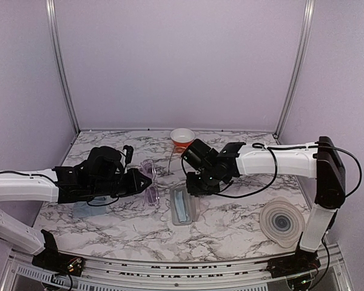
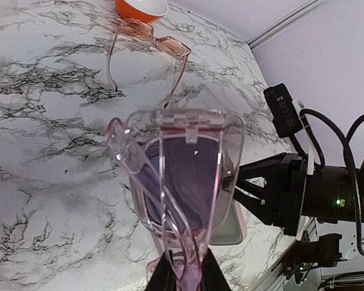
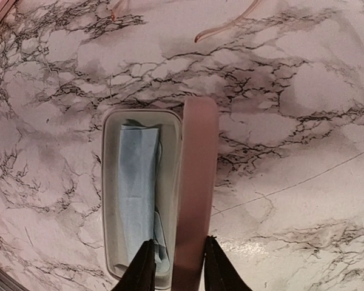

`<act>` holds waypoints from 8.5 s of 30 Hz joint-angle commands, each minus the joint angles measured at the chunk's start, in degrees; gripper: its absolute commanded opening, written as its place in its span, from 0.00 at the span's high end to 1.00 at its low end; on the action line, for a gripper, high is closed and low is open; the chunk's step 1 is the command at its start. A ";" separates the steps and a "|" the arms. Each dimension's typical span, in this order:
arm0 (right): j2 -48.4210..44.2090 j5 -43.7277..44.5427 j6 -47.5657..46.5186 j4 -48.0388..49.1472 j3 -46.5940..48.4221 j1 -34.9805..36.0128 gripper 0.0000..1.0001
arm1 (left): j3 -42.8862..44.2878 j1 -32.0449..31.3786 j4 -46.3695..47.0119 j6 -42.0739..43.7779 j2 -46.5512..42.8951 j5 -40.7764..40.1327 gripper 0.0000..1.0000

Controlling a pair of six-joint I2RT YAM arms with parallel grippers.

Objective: Organize the sunglasses
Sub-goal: Place the sunglasses in the sunglasses case, then close the case with sunglasses at the center of the board.

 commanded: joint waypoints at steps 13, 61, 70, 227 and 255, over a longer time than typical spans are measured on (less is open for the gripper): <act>-10.18 4.43 -8.78 2.99 1.03 -2.39 0.50 | 11.13 -1.64 -5.85 -4.29 11.79 1.79 1.00; -32.50 28.64 -25.02 43.86 -39.53 -10.48 0.00 | 30.44 -3.11 -16.79 -9.82 36.93 2.03 1.00; -31.83 28.41 -24.86 43.59 -39.19 -10.81 0.00 | 31.98 -3.20 -16.86 -9.77 39.46 2.89 1.00; -0.40 5.12 -17.56 18.35 -9.69 1.98 0.39 | 16.62 0.67 -6.86 6.76 39.46 10.92 0.78; 7.73 6.25 -15.60 15.74 -3.74 6.98 0.39 | 16.53 0.63 -6.35 6.82 39.93 11.36 0.79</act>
